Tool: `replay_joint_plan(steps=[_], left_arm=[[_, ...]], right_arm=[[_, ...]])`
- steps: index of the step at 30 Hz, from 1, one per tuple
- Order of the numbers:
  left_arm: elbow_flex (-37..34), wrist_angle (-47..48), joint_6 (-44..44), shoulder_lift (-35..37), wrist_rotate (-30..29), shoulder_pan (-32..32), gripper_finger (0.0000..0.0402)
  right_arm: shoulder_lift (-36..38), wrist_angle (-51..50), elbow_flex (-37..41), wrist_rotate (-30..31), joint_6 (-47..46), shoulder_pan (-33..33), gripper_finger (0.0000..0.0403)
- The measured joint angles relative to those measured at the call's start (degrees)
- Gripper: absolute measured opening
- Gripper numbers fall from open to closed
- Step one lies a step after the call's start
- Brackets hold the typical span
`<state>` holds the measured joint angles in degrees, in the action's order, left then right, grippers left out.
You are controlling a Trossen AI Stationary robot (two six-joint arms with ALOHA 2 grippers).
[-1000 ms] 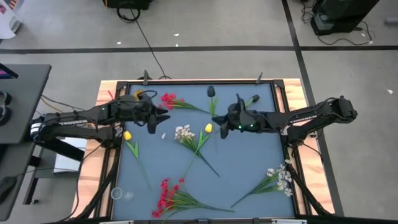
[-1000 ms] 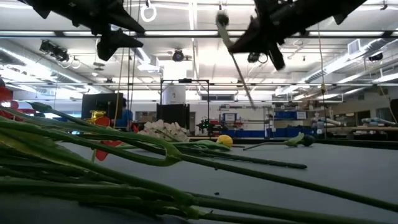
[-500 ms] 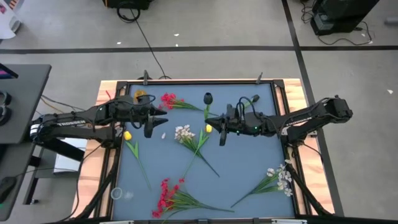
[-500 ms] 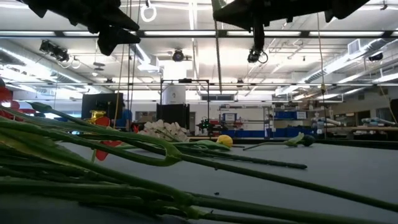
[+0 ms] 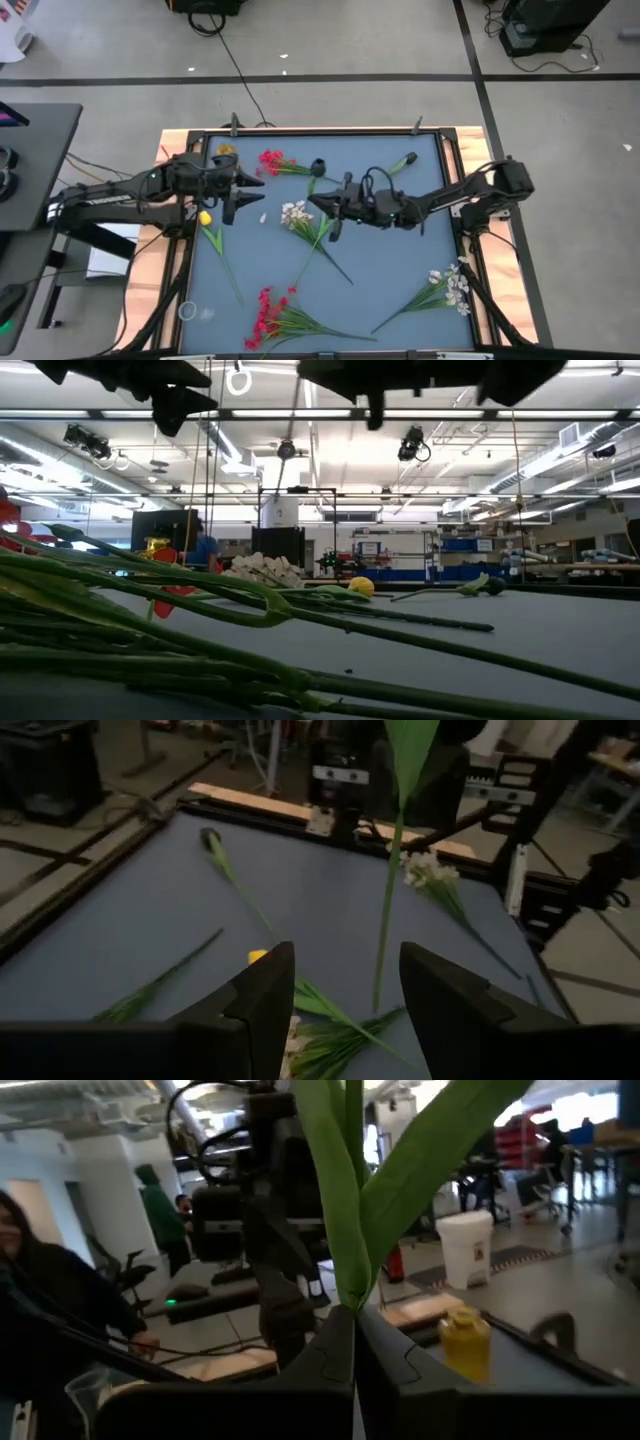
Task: Sort flowers into vase by color
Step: Put the bottom black tulip into the transparent vase
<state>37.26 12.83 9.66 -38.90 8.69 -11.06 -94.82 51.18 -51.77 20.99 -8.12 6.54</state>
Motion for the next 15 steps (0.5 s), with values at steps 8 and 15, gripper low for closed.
replay_joint_plan(steps=[8,15], left_arm=[[0.0,-9.8,2.3,-3.7,2.2,0.0,0.0187],[0.0,-19.1,3.0,-7.1,2.2,0.1,0.0171]], right_arm=[[-3.7,-1.6,-8.8,-7.4,1.7,-4.3,0.0006],[-3.5,-4.8,-12.7,-15.4,1.7,-7.2,0.0006]])
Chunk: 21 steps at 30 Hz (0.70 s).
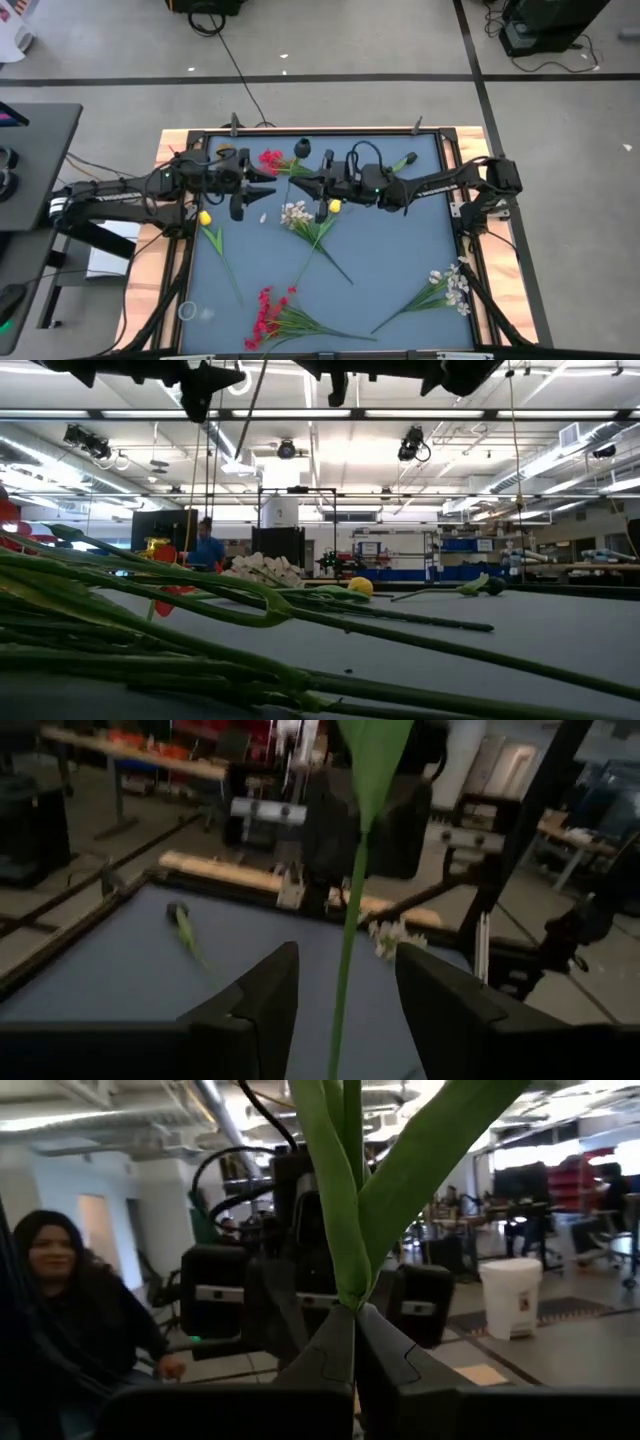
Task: Sort flowers into vase by color
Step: Put the bottom black tulip into the transparent vase
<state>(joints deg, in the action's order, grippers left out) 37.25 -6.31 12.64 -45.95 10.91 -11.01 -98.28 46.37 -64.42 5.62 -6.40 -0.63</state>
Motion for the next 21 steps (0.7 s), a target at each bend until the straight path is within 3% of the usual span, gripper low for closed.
replay_joint_plan(steps=[4,21], left_arm=[[0.0,-3.3,1.2,-2.6,-0.1,0.0,0.0159],[0.0,-13.2,2.4,-9.2,-0.1,0.0,0.0138]], right_arm=[[-0.1,-5.0,-1.6,-1.4,0.5,-0.8,0.0006],[-0.1,-5.3,-2.0,-6.1,-1.3,-3.0,0.0006]])
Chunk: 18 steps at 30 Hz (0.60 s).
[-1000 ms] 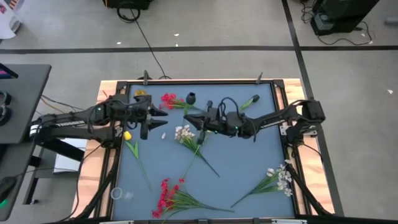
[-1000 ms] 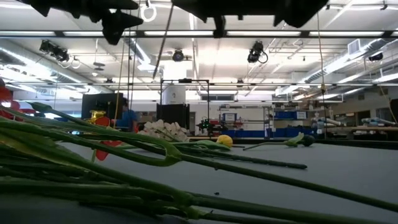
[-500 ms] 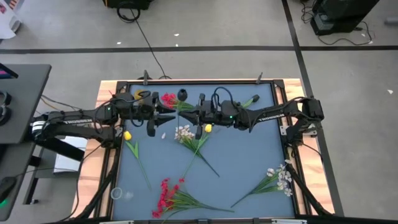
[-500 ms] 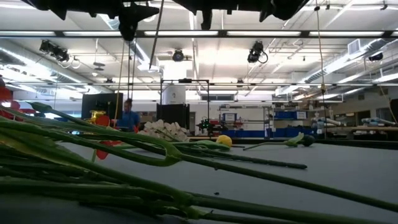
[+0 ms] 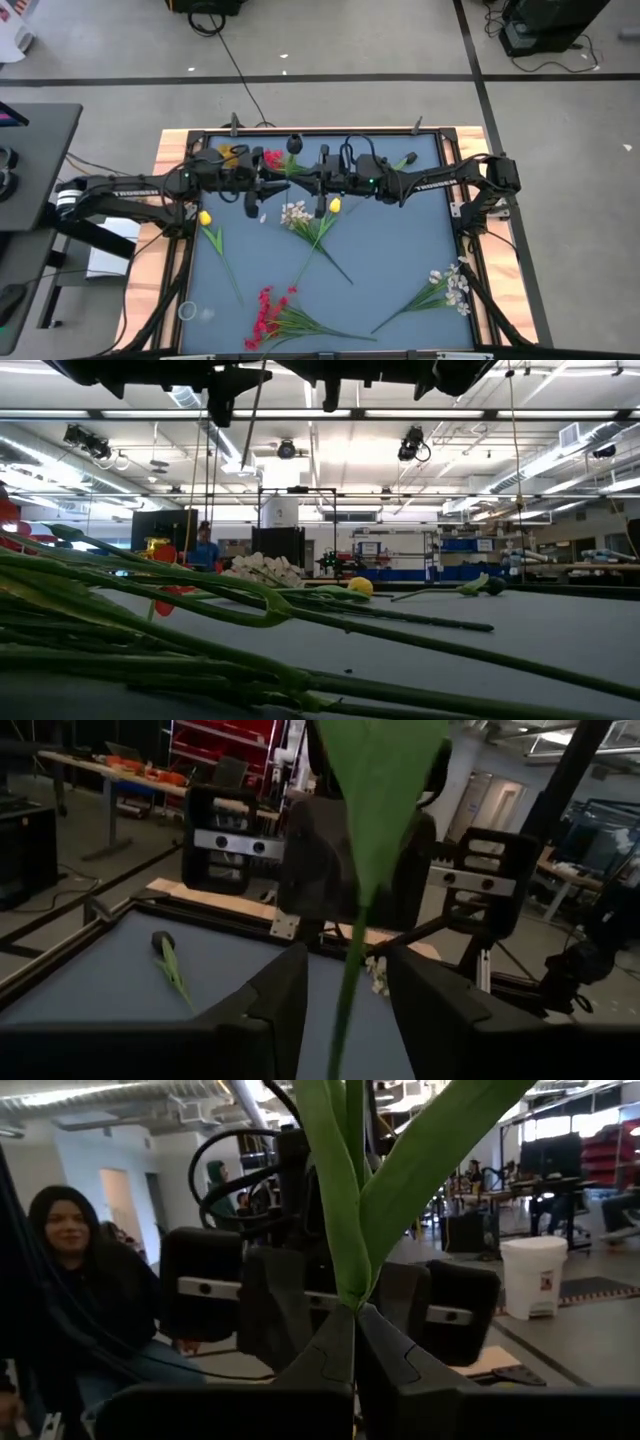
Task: Sort flowers into vase by color
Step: Put the bottom black tulip into the transparent vase
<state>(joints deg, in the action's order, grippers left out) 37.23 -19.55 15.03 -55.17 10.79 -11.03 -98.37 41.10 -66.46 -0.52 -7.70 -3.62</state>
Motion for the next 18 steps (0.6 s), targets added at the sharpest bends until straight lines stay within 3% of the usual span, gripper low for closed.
replay_joint_plan(steps=[4,9,18], left_arm=[[0.0,-0.1,-1.2,-0.4,0.0,0.0,0.0102],[0.0,0.3,-2.7,0.3,-0.6,0.0,0.0019],[0.0,4.2,-4.2,4.6,1.0,0.3,0.0004]], right_arm=[[0.0,-0.1,0.0,-0.1,-0.3,0.0,0.0007],[0.0,-0.4,0.0,2.1,-5.1,-0.2,0.003],[2.1,-1.0,0.0,4.8,-7.6,-1.3,0.0134]])
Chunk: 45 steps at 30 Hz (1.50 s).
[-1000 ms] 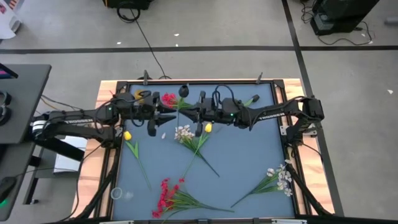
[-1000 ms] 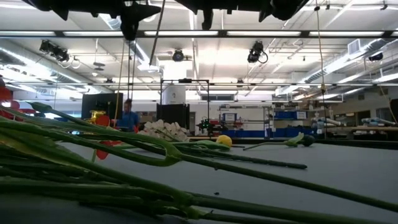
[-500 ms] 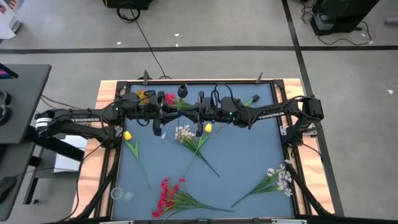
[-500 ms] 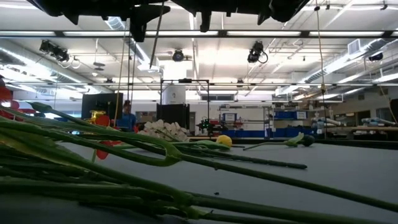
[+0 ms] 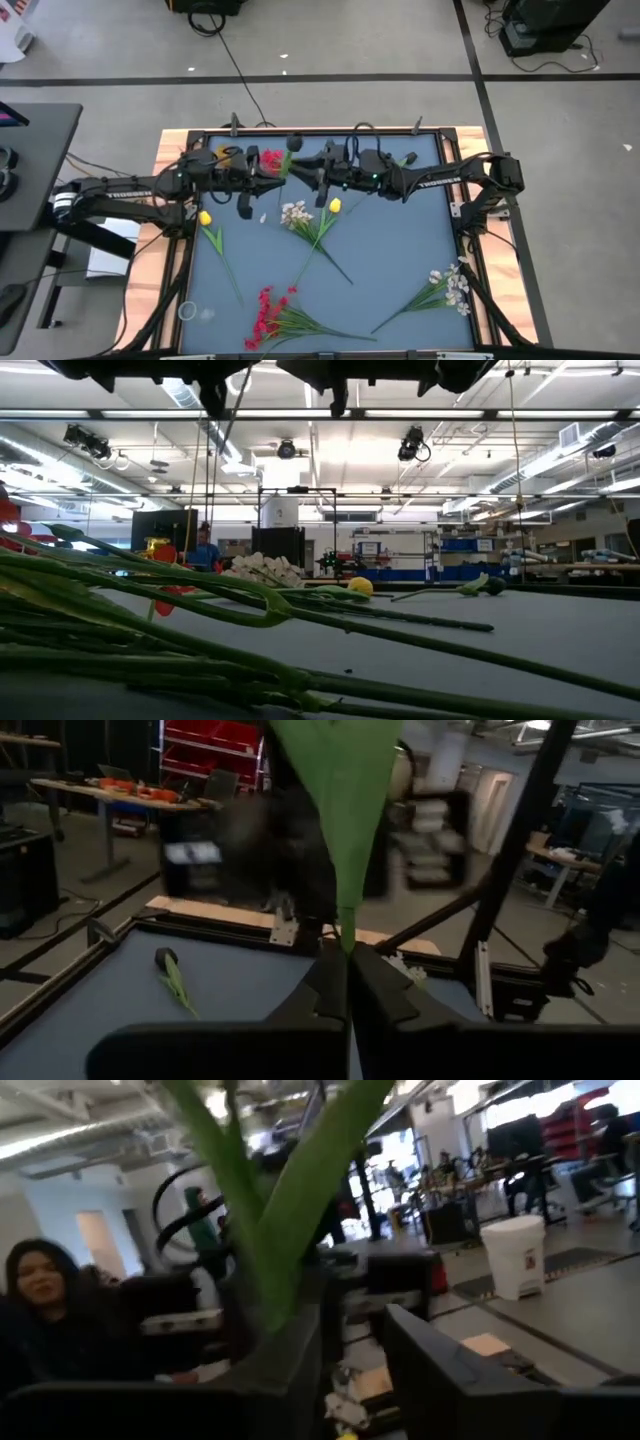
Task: Sort flowers into vase by color
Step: Put the bottom black tulip into the transparent vase
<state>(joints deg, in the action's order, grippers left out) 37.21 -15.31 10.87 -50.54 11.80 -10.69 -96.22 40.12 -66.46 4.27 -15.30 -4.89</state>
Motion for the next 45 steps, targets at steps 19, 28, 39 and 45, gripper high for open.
replay_joint_plan(steps=[19,28,39,45], left_arm=[[-11.0,1.0,-2.7,14.2,-22.9,13.6,0.0001],[-14.4,-1.4,2.0,17.8,-14.5,24.4,0.0],[-14.4,-3.9,-1.2,19.1,-6.3,32.2,0.0],[-14.3,-5.0,-1.2,21.9,0.0,37.0,0.0]], right_arm=[[14.5,-28.6,0.0,0.4,-8.6,0.9,0.0171],[14.7,-31.5,0.0,-3.2,-16.5,2.3,0.0171],[9.4,-26.7,0.0,13.4,-24.7,11.7,0.0171],[5.6,-20.7,0.0,22.5,-29.0,15.9,0.0171]])
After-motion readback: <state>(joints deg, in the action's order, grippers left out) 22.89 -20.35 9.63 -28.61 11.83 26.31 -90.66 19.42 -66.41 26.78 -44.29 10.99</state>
